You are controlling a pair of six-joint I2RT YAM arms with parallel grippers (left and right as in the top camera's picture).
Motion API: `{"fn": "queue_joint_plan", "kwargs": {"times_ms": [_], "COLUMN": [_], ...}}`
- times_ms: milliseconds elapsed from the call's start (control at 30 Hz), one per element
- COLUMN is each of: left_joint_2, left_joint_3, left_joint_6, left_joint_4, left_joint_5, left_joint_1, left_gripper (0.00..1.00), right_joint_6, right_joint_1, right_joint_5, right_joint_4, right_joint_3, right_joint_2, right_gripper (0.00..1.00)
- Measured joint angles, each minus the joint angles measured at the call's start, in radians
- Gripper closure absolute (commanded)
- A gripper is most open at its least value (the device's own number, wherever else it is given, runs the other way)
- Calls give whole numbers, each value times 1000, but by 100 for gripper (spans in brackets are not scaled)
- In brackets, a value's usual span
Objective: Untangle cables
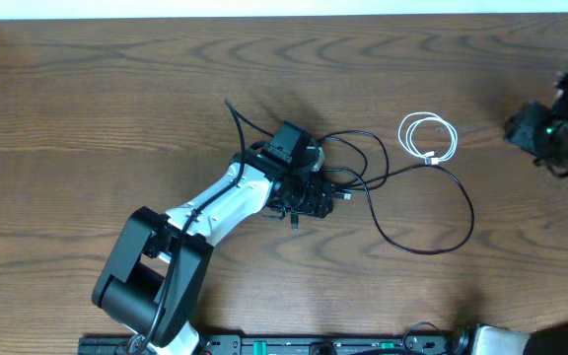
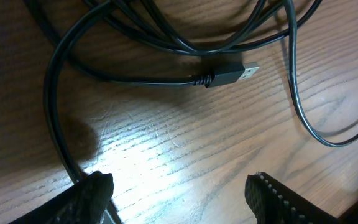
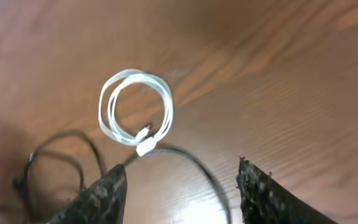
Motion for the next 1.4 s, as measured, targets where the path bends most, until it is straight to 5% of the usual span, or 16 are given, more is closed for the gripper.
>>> {"fn": "queue_joint_plan", "kwargs": {"times_ms": [400, 867, 1167, 1267, 1400], "left_joint_2": [0, 0, 0, 0, 0], "left_joint_3": [0, 0, 0, 0, 0], "left_joint_6": [0, 0, 0, 0, 0], "left_joint_4": [0, -2, -2, -2, -2], "left_joint_5": [0, 0, 0, 0, 0], "left_joint_1": [0, 0, 0, 0, 0], "left_gripper": [27, 27, 27, 27, 27], "right_joint_6": [-134, -161, -164, -166, -168], "right_joint_1": [124, 239, 239, 239, 238], "right_joint_5": [-37, 195, 215, 238, 265], "right_joint_4": [-119, 23, 29, 29, 28], "right_joint_3": [161, 214, 214, 214, 214], "right_joint_2": [322, 537, 645, 667, 671], "right_gripper": [37, 32, 39, 55, 62]}}
